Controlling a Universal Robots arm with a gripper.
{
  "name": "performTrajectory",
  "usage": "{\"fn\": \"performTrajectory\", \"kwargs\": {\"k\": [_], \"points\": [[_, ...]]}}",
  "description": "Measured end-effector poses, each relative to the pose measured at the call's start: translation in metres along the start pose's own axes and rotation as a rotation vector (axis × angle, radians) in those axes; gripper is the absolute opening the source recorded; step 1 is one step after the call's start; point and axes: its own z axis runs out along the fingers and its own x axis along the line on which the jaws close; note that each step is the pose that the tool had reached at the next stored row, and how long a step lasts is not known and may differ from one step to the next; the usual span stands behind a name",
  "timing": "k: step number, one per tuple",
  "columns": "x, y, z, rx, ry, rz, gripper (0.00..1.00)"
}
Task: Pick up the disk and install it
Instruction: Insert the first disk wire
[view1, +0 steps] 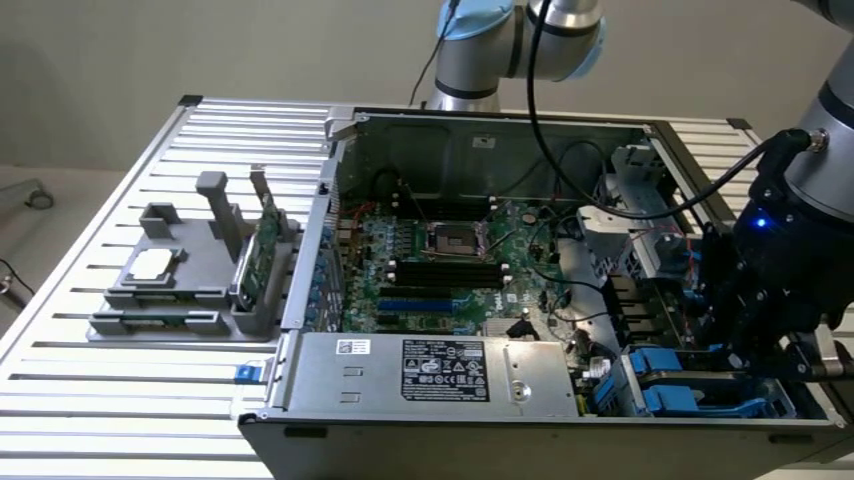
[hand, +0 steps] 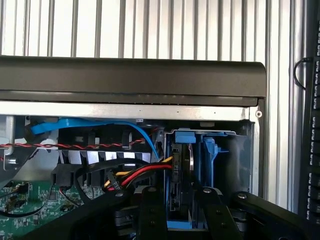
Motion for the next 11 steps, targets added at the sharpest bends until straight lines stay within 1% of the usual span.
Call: {"fn": "performTrajectory", "kwargs": {"k": [4,8,11], "points": [[0.0,0.0008,-0.0071,0.0,-0.0001,0.0,0.31],[0.0,0.0023,-0.0204,0.0002,0.0001,0.0,0.31],[-0.001,0.0019,-0.0276,0.0003,0.0,0.001,0.31]]}}
